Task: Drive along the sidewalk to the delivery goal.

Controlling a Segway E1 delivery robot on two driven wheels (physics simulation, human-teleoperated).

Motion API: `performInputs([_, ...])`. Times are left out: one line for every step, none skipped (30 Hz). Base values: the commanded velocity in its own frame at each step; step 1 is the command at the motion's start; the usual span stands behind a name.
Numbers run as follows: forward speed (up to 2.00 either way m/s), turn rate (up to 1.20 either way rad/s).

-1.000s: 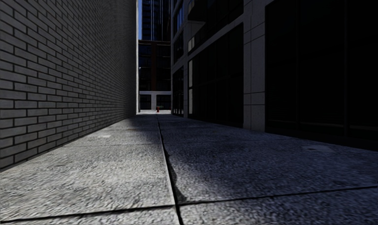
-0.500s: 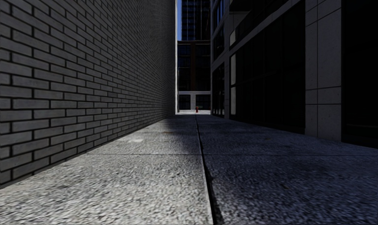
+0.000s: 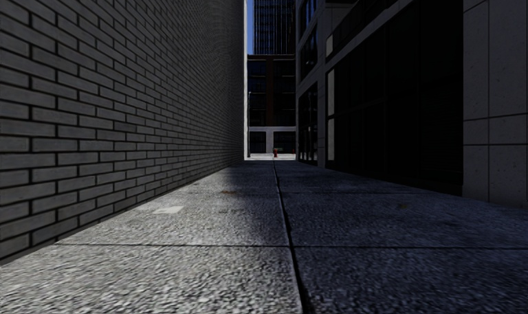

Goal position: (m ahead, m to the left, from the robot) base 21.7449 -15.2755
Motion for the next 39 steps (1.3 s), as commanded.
performInputs([1.97,-0.07])
performInputs([1.97,-0.28])
performInputs([1.97,-0.38])
performInputs([1.97,-0.38])
performInputs([1.97,-0.41])
performInputs([1.97,-0.18])
performInputs([1.97,0.00])
performInputs([1.97,0.00])
performInputs([1.97,0.00])
performInputs([1.97,0.00])
performInputs([1.97,0.00])
performInputs([1.97,0.00])
performInputs([1.97,0.00])
performInputs([1.97,0.00])
performInputs([1.97,0.00])
performInputs([1.97,0.00])
performInputs([1.97,0.00])
performInputs([1.97,0.00])
performInputs([1.97,0.00])
performInputs([1.97,0.00])
performInputs([1.97,0.00])
performInputs([1.97,0.00])
performInputs([1.97,0.00])
performInputs([1.97,0.00])
performInputs([1.97,0.00])
performInputs([1.97,0.00])
performInputs([1.97,0.00])
performInputs([1.97,0.00])
performInputs([1.97,0.00])
performInputs([1.97,0.00])
performInputs([1.97,0.00])
performInputs([1.97,0.00])
performInputs([1.97,0.00])
performInputs([1.97,0.00])
performInputs([1.97,0.00])
performInputs([1.97,0.00])
performInputs([1.97,0.00])
performInputs([1.97,0.00])
performInputs([1.97,0.00])
